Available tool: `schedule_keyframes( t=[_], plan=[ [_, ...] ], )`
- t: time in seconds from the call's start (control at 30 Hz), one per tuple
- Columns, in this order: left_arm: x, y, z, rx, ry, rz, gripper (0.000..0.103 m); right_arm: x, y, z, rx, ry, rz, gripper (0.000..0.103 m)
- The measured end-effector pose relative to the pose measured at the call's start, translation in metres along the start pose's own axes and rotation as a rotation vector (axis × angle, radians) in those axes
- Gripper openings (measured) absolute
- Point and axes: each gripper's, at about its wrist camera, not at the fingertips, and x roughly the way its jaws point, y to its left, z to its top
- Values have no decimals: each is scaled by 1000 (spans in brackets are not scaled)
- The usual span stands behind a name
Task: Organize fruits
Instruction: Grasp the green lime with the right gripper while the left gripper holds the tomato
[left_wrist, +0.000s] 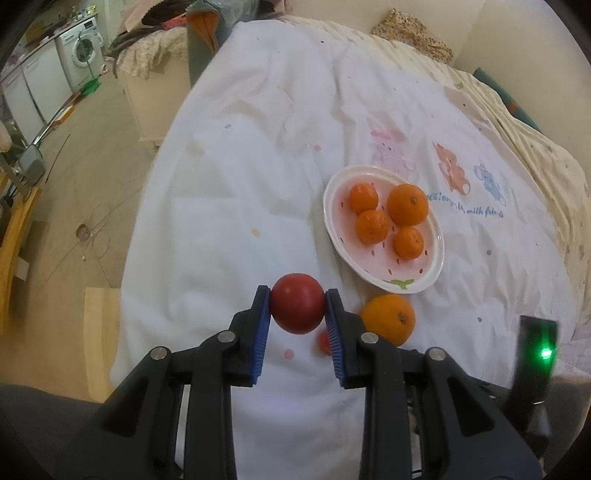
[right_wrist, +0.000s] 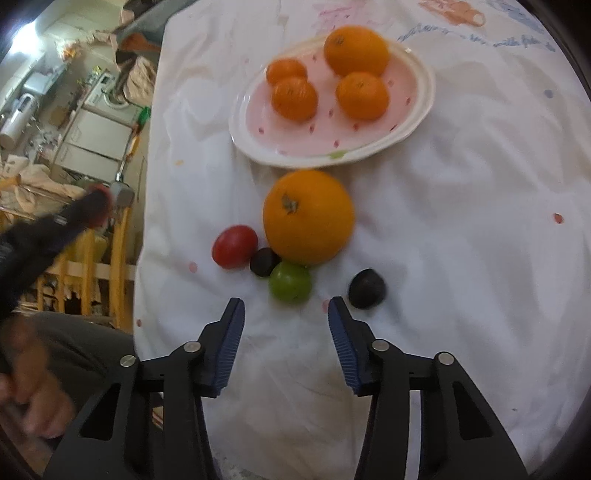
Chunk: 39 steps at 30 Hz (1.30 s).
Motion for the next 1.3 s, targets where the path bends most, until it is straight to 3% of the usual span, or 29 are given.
schedule_keyframes(
  t=[0.23, 0.57, 0.67, 1.0, 1.3],
  plan=[
    [6, 6, -3, -32, 57, -44, 25, 24, 17, 3, -121, -27, -150, 48],
    [4, 2, -4, -27, 60, -71, 25, 36, 35, 7, -236, -28, -199, 47],
    [6, 2, -4, -25, 65, -64, 25, 34, 32, 9, -256, -40, -217, 35],
    [14, 0, -6, -9, 73, -27, 25, 13, 29, 0, -232, -39, -128, 31],
    [22, 0, -8, 6, 81, 4, 25, -50, 12, -1, -193, -100, -57, 31]
  ],
)
